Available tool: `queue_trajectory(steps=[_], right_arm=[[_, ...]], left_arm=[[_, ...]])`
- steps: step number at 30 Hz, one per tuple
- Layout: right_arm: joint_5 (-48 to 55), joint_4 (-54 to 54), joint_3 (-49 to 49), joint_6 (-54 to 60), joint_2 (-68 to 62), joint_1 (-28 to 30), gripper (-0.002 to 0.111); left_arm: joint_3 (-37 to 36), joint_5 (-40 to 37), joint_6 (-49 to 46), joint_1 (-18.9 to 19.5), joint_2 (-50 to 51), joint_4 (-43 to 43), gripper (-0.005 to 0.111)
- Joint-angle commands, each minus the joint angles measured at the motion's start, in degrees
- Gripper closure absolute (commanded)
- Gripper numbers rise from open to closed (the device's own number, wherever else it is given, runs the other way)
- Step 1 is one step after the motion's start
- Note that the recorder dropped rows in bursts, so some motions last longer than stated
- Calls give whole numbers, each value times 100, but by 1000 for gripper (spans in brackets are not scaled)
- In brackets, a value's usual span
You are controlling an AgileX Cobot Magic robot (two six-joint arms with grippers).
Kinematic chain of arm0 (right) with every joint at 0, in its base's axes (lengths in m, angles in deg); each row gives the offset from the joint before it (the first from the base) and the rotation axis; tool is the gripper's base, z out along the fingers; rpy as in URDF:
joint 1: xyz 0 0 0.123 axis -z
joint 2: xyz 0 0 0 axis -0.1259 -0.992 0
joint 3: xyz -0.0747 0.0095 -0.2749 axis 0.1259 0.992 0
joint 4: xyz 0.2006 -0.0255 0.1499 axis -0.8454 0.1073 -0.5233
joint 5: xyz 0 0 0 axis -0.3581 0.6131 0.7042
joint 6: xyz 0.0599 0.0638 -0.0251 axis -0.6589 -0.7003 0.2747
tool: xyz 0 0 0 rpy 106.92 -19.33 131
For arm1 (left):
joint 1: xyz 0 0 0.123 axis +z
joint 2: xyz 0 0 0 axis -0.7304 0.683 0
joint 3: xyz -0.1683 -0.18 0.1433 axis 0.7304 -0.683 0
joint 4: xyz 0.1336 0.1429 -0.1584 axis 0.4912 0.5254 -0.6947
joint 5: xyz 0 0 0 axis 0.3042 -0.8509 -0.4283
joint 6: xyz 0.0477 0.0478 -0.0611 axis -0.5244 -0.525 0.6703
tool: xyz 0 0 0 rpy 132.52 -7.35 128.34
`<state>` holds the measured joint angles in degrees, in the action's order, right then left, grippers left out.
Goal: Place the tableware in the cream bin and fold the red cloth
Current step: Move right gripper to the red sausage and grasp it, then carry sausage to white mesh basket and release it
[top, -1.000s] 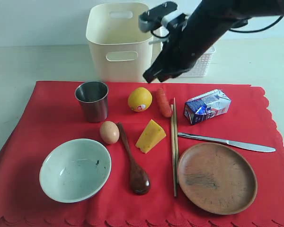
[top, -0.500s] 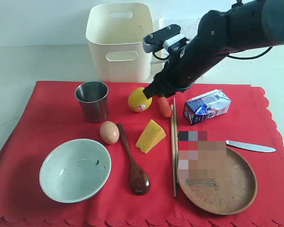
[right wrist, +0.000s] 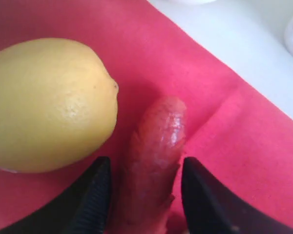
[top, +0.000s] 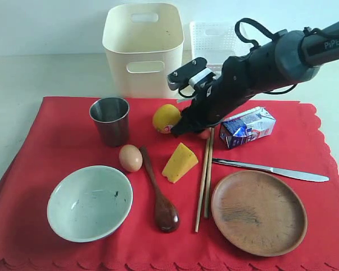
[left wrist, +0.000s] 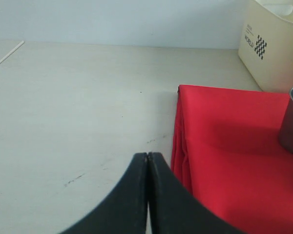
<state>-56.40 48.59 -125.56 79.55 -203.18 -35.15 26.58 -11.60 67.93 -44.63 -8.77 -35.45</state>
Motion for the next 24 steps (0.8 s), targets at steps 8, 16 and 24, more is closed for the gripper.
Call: queue_trajectory(steps=[8,16,24], right_arm=[[-86,64,6,-20,-7,-10,89],[-64,5,6,-271,167,-10,108],[-12,5,6,-324,961,-10,108]], left_arm=[[3,38,-1,-7,47,-30,105],[3,38,-1,-7,47,-30,105],[3,38,-1,-7,47,-30,105]])
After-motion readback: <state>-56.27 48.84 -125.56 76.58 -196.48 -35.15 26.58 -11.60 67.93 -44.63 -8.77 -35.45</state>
